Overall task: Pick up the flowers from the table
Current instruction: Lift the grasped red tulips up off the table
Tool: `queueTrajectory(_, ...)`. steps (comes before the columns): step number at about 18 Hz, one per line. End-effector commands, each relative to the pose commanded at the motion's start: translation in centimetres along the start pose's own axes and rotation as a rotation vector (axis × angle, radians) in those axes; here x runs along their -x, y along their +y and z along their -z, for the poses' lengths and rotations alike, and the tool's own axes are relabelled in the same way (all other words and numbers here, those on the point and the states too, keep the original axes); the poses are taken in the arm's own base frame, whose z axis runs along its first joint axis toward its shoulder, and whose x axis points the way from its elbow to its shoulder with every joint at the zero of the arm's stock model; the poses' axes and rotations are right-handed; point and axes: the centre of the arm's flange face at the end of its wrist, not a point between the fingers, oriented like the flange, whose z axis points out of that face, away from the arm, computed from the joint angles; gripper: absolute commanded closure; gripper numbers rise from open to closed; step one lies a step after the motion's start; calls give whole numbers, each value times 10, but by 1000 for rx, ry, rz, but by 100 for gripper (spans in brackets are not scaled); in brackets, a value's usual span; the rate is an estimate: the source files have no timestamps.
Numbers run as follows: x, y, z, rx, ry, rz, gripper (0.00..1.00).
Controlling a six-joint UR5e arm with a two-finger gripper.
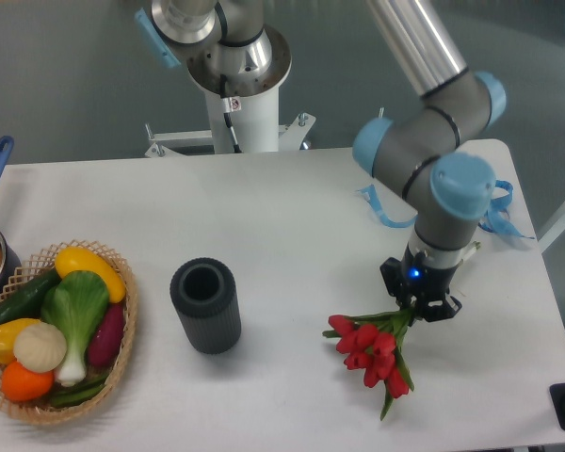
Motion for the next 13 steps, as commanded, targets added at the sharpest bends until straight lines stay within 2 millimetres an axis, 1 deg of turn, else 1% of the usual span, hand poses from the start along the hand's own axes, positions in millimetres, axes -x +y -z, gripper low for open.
queueTrajectory(1, -2, -7, 6, -38, 0, 9, 87)
queueTrajectory(4, -11, -36, 52, -162, -29, 79, 87)
queueTrajectory(6, -17, -49, 70, -254, -23, 98, 87)
queueTrajectory(9, -19, -58, 92, -397, -1, 123, 87)
queueTrajectory(11, -16, -51, 105, -477, 10, 149, 87)
queueTrajectory(13, -13, -46, 113, -524, 19, 177, 87)
